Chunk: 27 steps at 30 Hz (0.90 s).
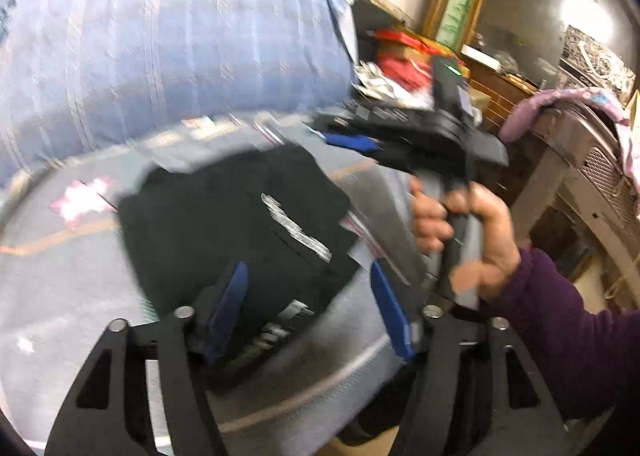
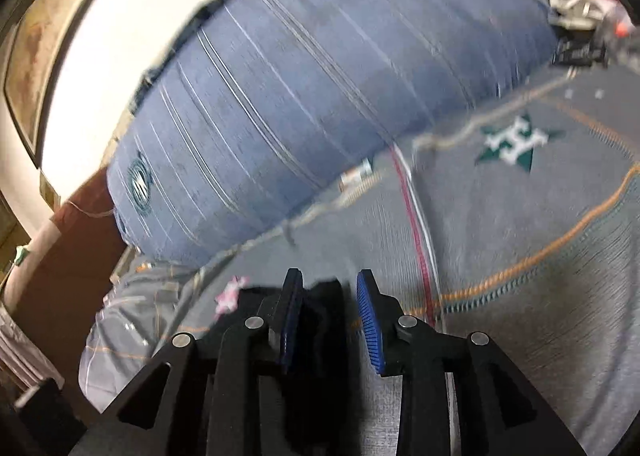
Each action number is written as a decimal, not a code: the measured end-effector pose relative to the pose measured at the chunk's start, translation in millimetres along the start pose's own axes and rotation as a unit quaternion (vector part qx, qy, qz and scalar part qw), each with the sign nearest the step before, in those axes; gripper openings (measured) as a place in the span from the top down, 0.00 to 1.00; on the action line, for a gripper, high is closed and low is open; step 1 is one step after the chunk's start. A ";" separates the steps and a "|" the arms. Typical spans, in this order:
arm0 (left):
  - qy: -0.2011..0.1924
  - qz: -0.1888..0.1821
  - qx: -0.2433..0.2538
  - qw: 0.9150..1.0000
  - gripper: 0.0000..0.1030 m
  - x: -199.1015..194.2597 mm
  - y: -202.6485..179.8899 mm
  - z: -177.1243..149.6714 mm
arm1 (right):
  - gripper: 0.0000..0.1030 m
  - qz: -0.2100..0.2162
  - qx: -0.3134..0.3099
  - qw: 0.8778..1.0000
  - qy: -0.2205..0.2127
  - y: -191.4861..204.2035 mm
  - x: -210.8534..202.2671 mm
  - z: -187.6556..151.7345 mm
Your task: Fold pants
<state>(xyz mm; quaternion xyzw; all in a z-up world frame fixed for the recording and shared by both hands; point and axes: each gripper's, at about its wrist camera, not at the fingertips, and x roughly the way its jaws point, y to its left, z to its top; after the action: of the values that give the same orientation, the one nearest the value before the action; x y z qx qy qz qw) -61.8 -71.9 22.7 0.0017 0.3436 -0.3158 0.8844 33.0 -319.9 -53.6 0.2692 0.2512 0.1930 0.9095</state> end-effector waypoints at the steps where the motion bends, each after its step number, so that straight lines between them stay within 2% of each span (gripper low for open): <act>1: -0.011 0.020 -0.004 1.000 0.35 -4.6 7.8 5.1 | 0.70 0.006 -0.008 1.000 -0.009 5.1 -4.5 0.0; 4: -0.014 0.070 -0.032 0.997 0.35 -3.5 35.1 14.5 | 0.70 0.039 -0.048 0.998 -0.007 27.6 -8.3 -7.4; 7: -0.007 0.122 -0.062 0.991 0.35 11.6 56.0 20.0 | 0.70 0.033 -0.102 0.994 -0.006 51.5 -1.4 -19.4; 10: 0.001 0.159 -0.080 0.984 0.35 35.2 65.3 27.0 | 0.71 0.033 -0.108 0.994 0.004 59.8 14.1 -26.3; 13: 0.018 0.172 -0.092 0.981 0.35 54.3 72.7 30.7 | 0.71 0.008 -0.123 0.992 0.010 62.7 30.5 -33.5; 18: 0.059 0.182 -0.105 0.976 0.31 78.4 83.7 18.0 | 0.72 -0.035 -0.099 0.992 0.073 42.0 70.6 -47.5; 21: 0.060 0.179 -0.129 0.973 0.17 80.6 92.9 12.5 | 0.72 -0.025 -0.078 0.994 0.071 33.0 73.2 -47.5; 24: 0.076 0.172 -0.142 0.972 0.12 87.0 100.1 13.0 | 0.70 -0.037 -0.104 0.992 0.064 37.0 75.0 -49.9; 27: 0.083 0.181 -0.130 0.971 0.08 90.8 99.4 14.1 | 0.69 -0.045 -0.123 0.990 0.053 39.7 79.3 -52.6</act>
<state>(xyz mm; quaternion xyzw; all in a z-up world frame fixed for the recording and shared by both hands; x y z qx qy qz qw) 53.6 -46.0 -43.1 -0.0250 0.4476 -0.1022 0.8880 58.4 -229.7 -96.7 0.1334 0.2849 0.1954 0.9289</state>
